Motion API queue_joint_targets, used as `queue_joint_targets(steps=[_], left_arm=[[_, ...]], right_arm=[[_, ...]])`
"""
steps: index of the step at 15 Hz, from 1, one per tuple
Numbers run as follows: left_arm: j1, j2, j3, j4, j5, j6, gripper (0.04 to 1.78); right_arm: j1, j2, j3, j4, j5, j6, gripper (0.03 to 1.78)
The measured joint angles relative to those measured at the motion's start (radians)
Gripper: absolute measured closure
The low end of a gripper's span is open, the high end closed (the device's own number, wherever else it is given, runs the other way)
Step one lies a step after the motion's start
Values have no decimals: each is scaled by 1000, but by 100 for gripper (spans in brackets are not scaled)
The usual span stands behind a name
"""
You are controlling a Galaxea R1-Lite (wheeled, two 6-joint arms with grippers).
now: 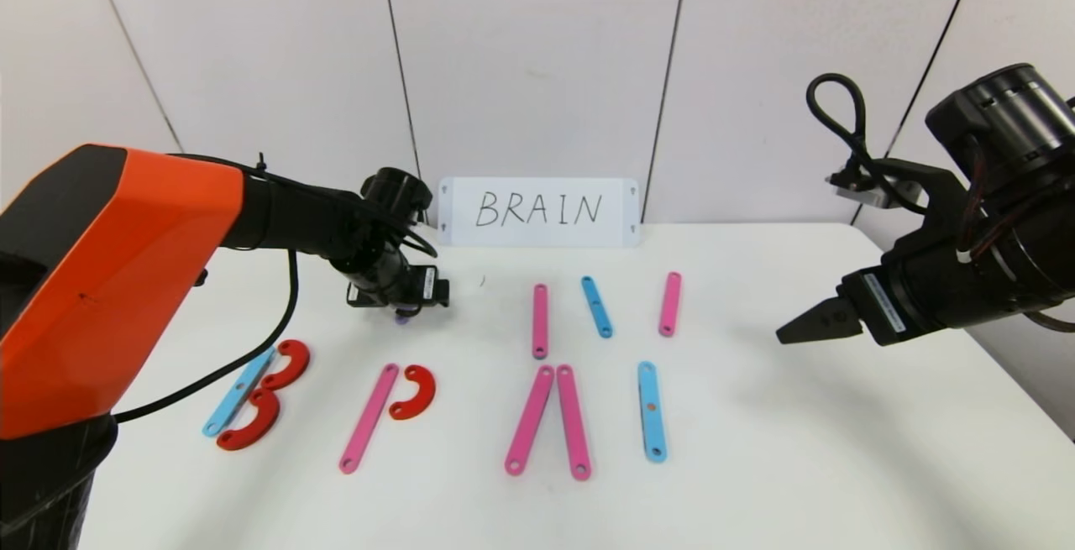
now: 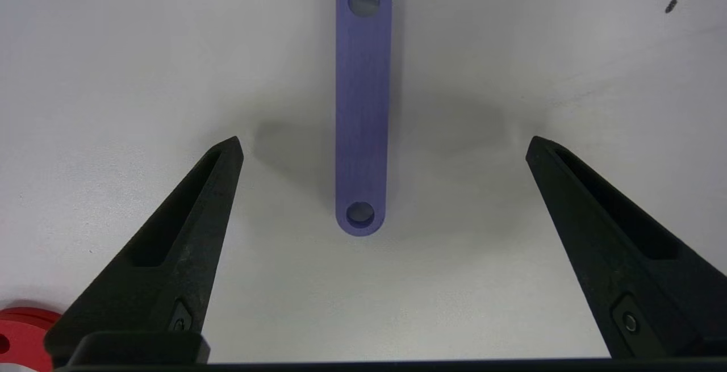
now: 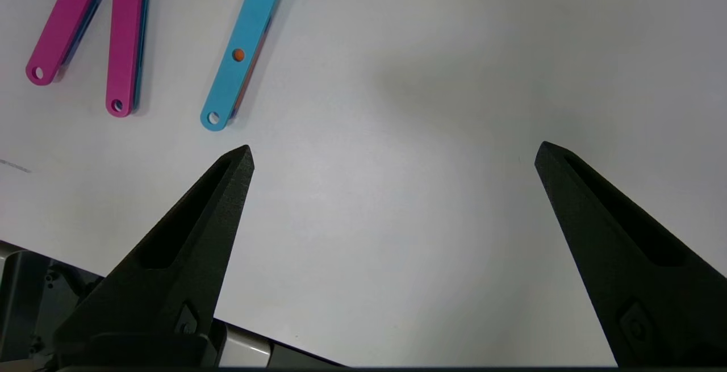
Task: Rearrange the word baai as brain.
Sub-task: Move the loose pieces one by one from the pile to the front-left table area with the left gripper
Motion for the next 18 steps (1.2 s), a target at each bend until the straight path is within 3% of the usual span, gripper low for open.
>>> queue_joint_targets(steps=[18], left_arm=[[11,18,-30,32,-2,-7,7]], right_arm=[[2,0,1,0,-12,0,7]])
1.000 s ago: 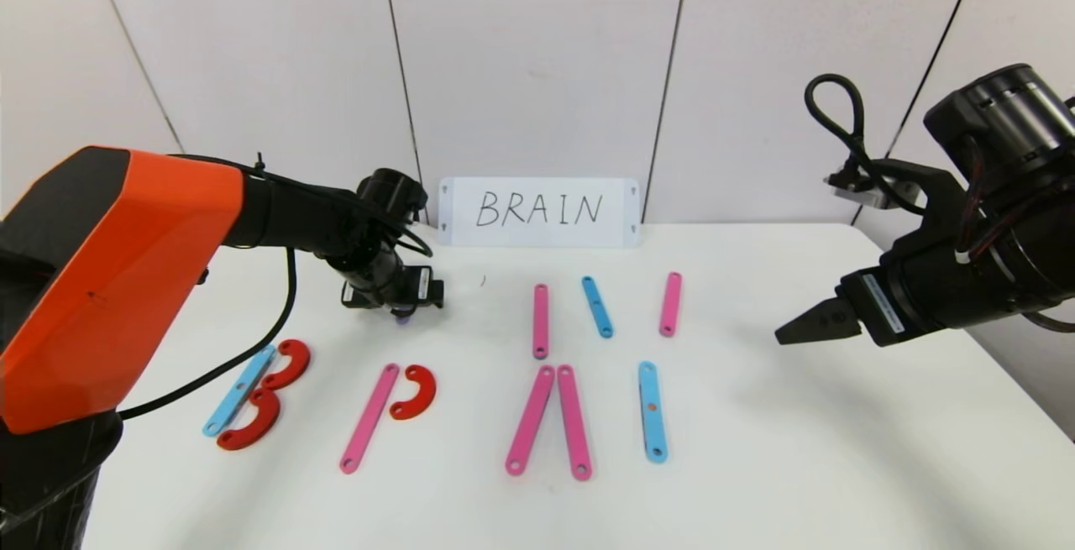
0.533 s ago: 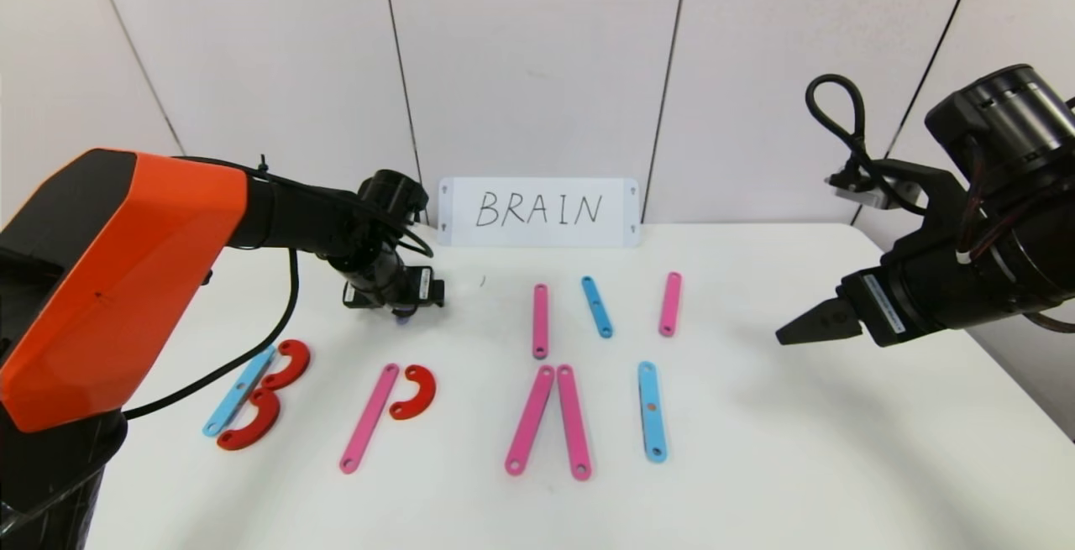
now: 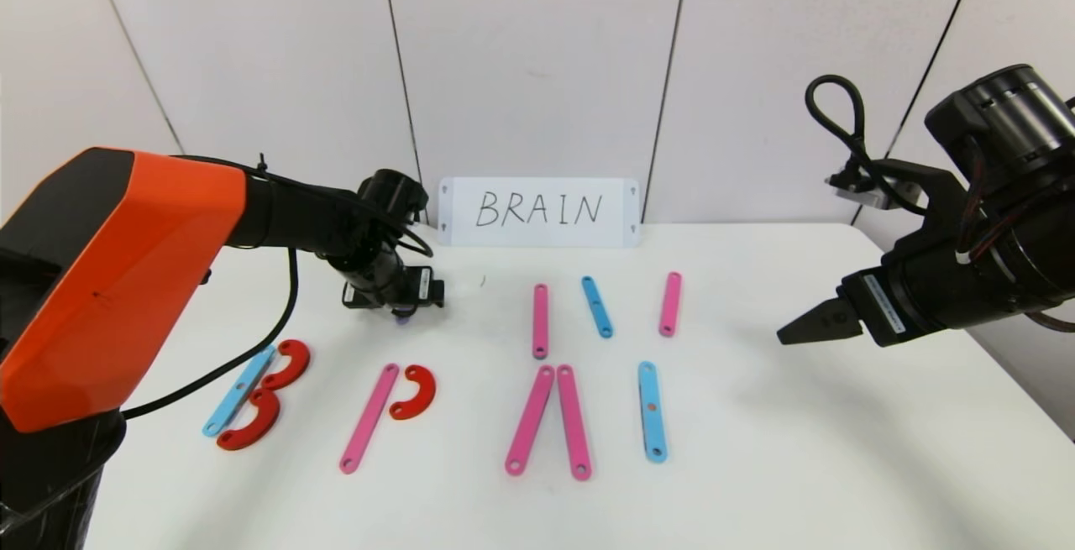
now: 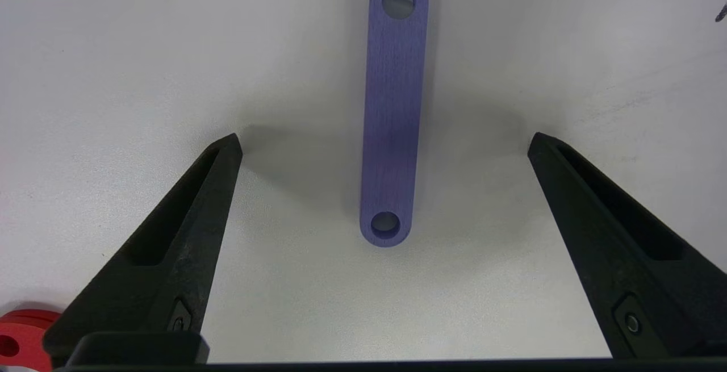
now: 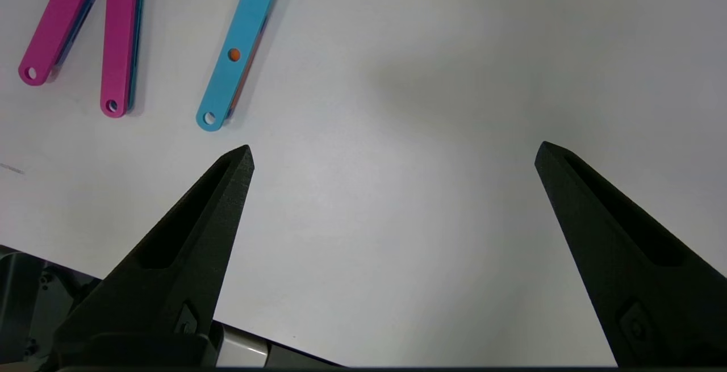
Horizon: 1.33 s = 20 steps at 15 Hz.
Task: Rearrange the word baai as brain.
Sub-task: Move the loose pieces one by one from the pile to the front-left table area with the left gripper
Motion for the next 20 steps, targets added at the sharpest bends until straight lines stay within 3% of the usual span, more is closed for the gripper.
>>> queue_joint_targets(steps=[20], left_arm=[[-1,-4,0,0,-2,-7,7]], right_arm=[[6,-2,2,1,-1,0,7]])
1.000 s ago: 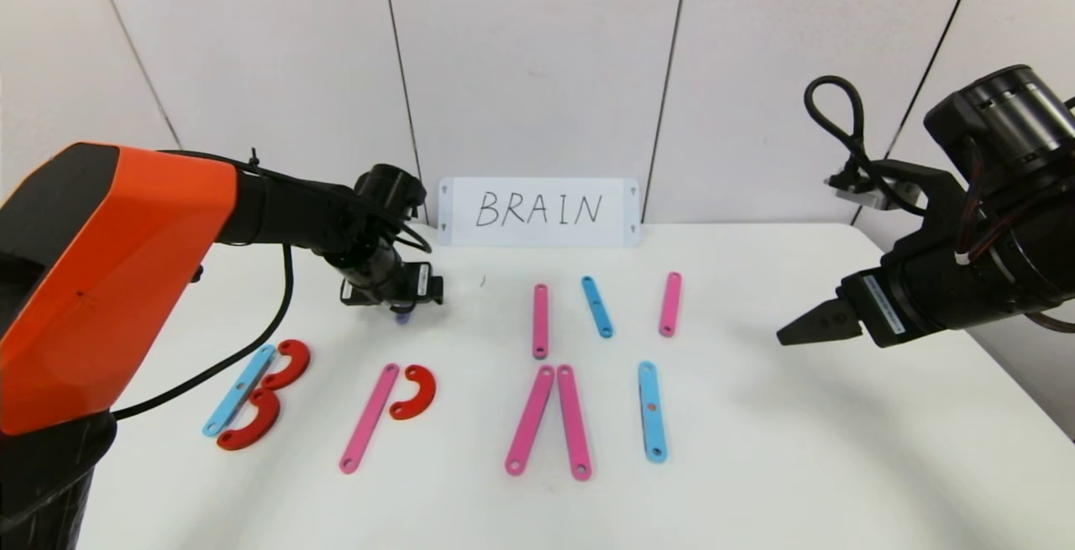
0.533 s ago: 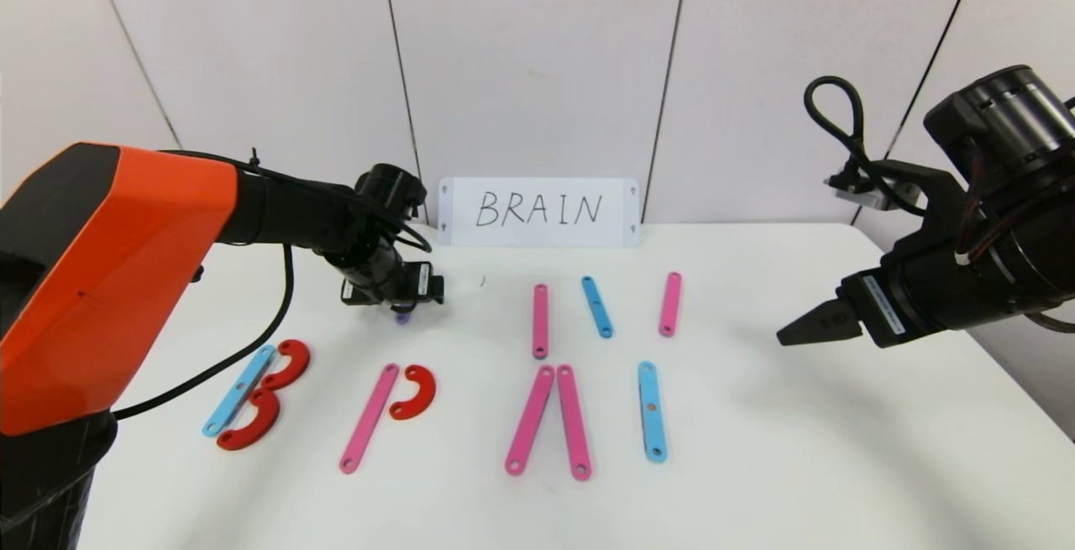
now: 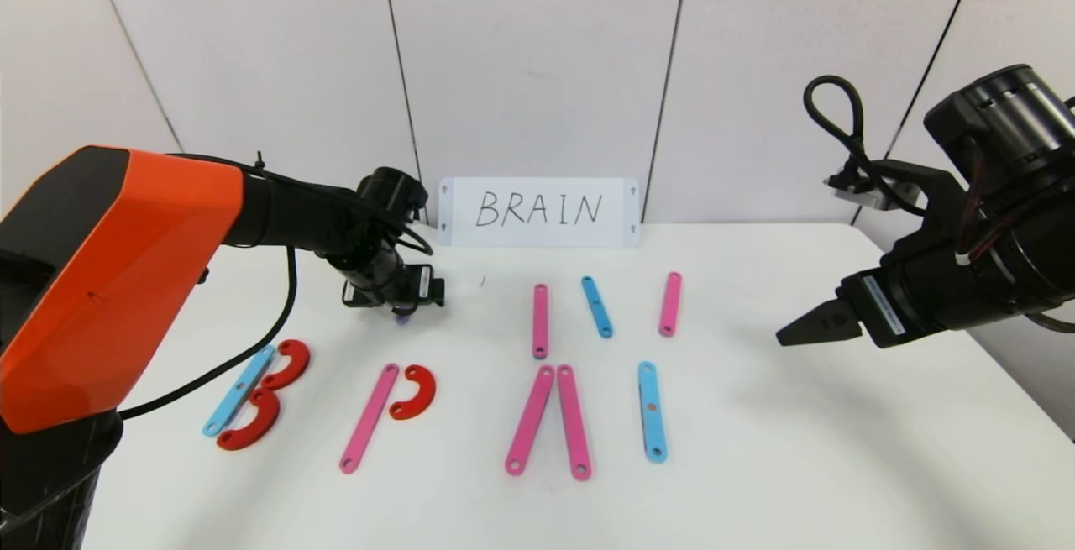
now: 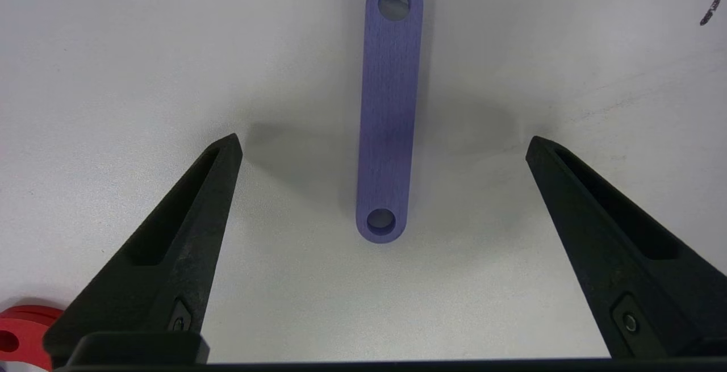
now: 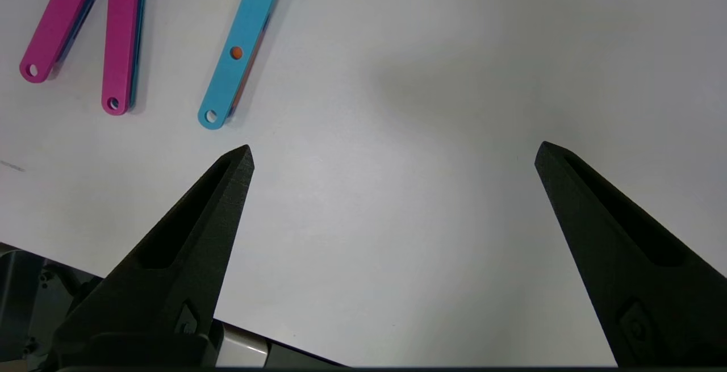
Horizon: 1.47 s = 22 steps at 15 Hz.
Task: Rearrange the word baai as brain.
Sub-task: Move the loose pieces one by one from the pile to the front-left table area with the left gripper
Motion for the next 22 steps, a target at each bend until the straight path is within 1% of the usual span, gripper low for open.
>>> queue_joint_targets(steps=[6,8,9,11,15,17,18,22], left_arm=[[1,1,0,0,1,0,8],[1,2,-1,-1,1,0,17],[1,2,-1,-1,0,1,27],[1,2,-1,-3,0,1,52],[1,1,-1,-3,0,0,124],[0,1,0,-2,0,0,149],[0,1,0,-2,0,0,154],[0,1,0,-2,0,-1,155]], right_arm=[[1,0,1,0,0,0,7],[2,0,2,0,0,0,7],[2,0,3,0,0,0,7],[3,-1,3,0,0,0,7],[4,-1,3,-1,-1,0,7],[4,-1,3,-1,-1,0,7],[4,-2,3,-1,-1,0,7],[4,-14,3,-1,-8,1,7]])
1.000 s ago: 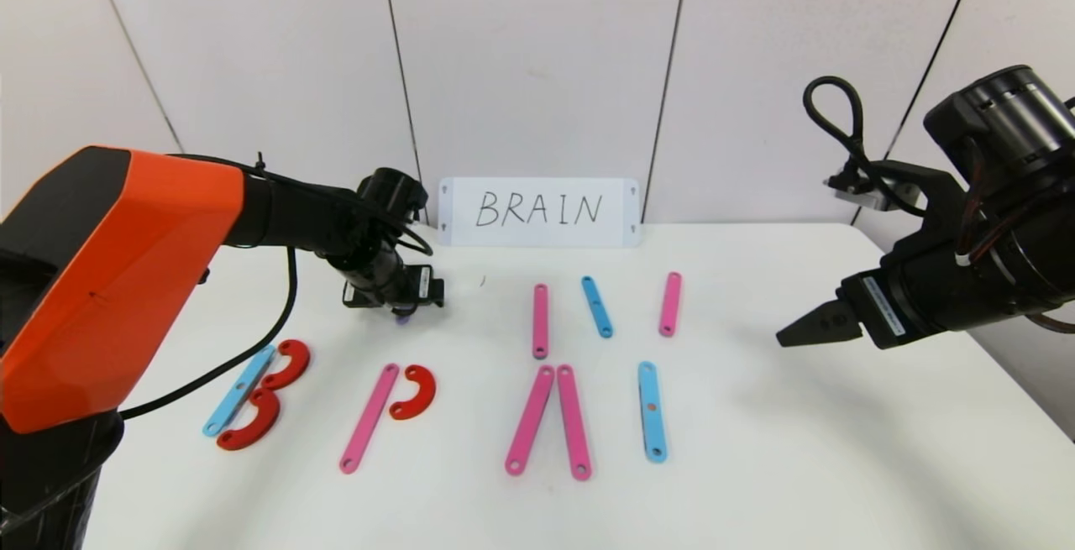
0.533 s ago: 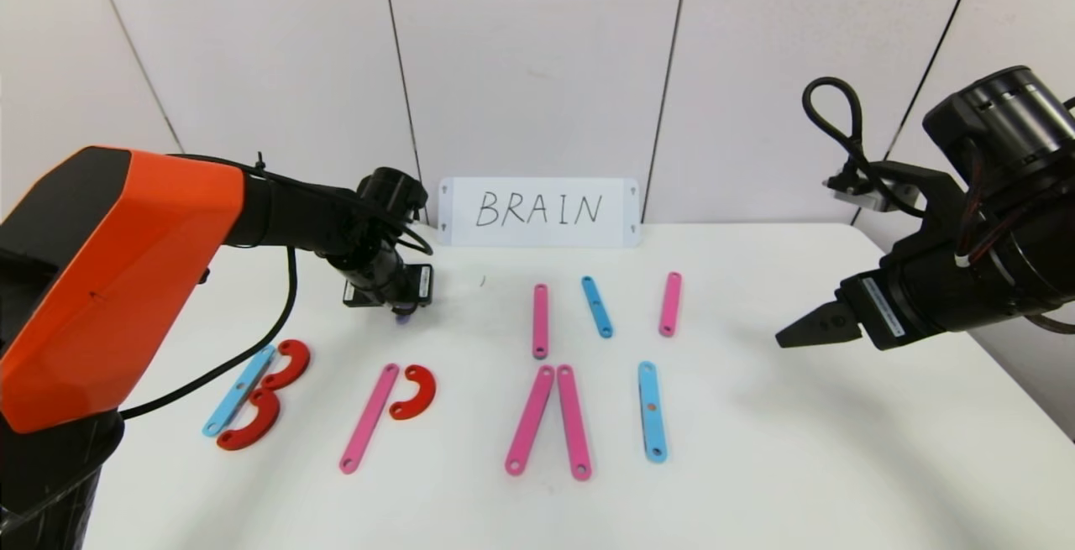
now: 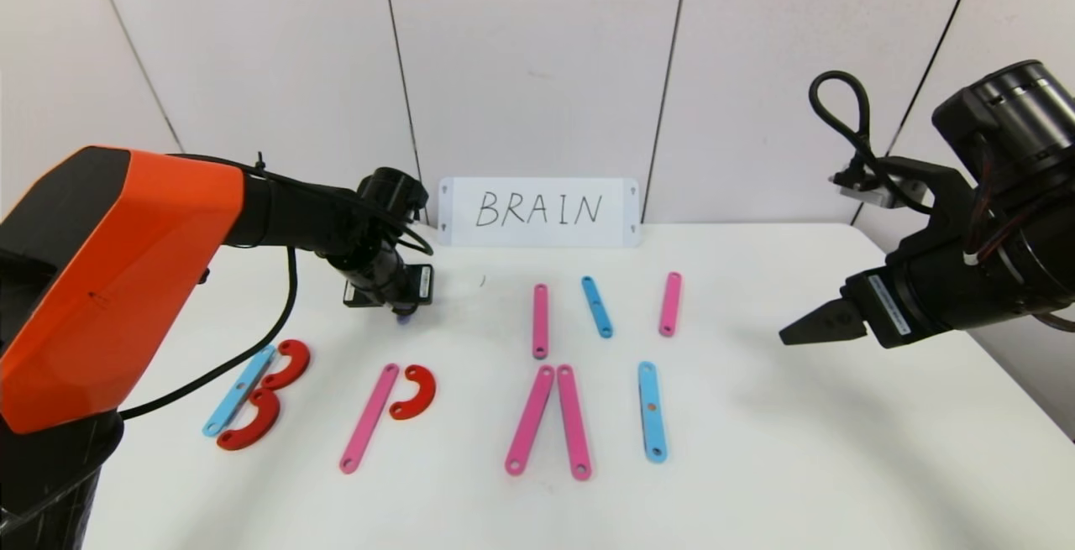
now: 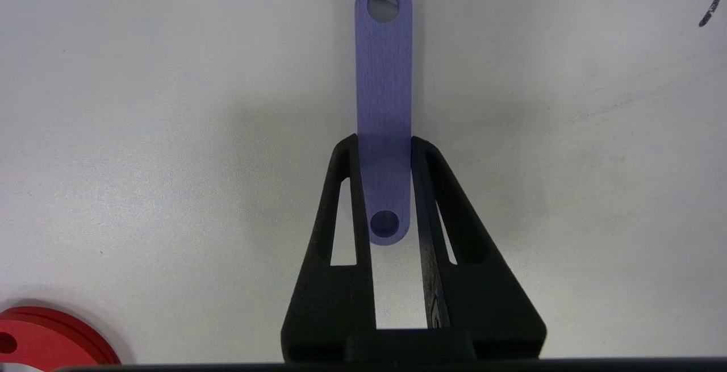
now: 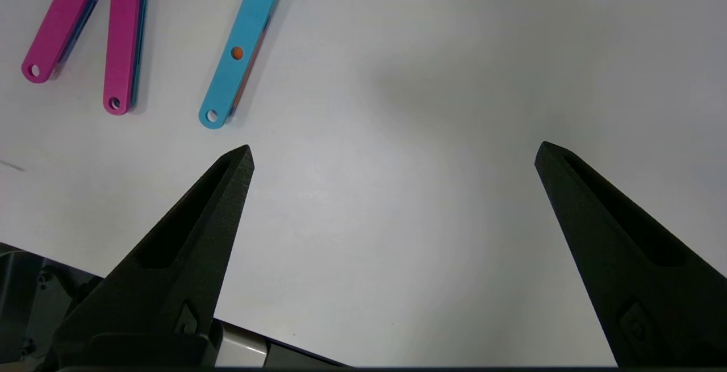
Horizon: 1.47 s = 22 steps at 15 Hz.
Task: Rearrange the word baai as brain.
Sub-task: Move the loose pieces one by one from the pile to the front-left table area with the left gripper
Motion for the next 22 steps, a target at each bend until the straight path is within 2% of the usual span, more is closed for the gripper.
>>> queue_joint_targets(steps=[7,10,13,17,22], left_arm=[[-12,-71,8,36,0,-64,155],[-57,-146,12,127,4,-190,155],[-101,-216,21,253,17,-378,155],[-160,-277,58,468,117,-624,155],[-286,-361,207,493,118,-721,155]], right_arm=[[0,-1,0,0,0,1,7],[0,-3,0,0,0,0,7],[6,-14,5,1,1,0,7],[30,-32,18,0,0,0,7],[49,-60,31,0,0,-1,7]])
